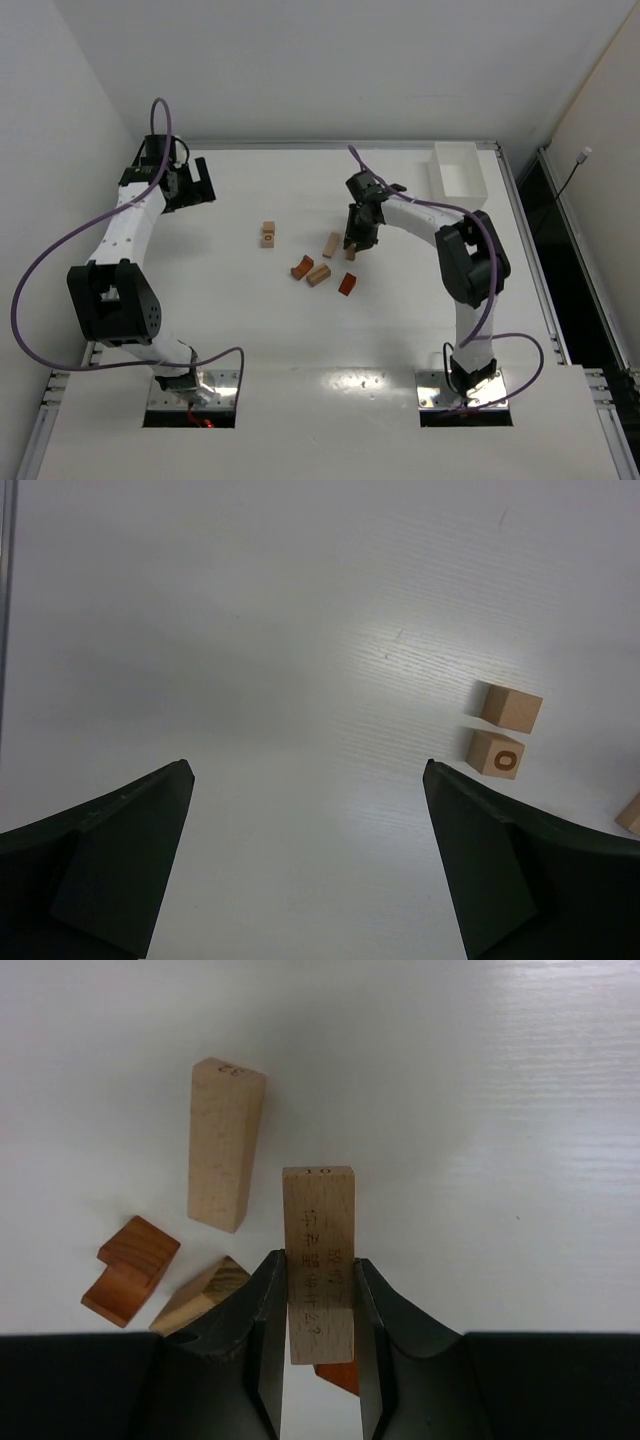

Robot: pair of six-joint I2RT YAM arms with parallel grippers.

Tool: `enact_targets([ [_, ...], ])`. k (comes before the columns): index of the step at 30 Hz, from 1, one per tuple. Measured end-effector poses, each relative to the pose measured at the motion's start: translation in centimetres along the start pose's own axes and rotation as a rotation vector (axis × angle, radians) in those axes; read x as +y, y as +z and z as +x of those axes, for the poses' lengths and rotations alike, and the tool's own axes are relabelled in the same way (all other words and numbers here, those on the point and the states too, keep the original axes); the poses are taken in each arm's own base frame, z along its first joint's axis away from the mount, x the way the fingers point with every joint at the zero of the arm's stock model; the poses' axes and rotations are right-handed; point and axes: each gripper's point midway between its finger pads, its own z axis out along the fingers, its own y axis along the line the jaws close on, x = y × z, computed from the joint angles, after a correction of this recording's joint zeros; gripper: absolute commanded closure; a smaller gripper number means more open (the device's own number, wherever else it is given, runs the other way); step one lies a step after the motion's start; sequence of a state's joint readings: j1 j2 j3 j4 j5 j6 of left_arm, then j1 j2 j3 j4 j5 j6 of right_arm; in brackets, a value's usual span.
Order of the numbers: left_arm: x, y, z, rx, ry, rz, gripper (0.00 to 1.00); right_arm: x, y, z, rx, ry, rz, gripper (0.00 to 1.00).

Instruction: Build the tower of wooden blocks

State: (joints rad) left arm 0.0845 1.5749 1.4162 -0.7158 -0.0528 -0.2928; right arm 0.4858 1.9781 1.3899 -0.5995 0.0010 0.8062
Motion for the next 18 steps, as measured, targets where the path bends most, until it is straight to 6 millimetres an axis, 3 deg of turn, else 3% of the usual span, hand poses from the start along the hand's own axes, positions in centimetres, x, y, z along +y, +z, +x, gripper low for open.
enact_targets([
  [8, 0.1, 0.0, 0.0, -0.001, 0.004, -0.005, 0.01, 0.6, 3.1, -1.1, -0.014, -0.004, 0.020, 1.00],
  [18, 0.2, 0.2, 0.1, 0.004, 0.005, -0.008, 0.01, 1.3, 4.2, -3.1, -0.077, -0.046, 0.028, 1.00],
])
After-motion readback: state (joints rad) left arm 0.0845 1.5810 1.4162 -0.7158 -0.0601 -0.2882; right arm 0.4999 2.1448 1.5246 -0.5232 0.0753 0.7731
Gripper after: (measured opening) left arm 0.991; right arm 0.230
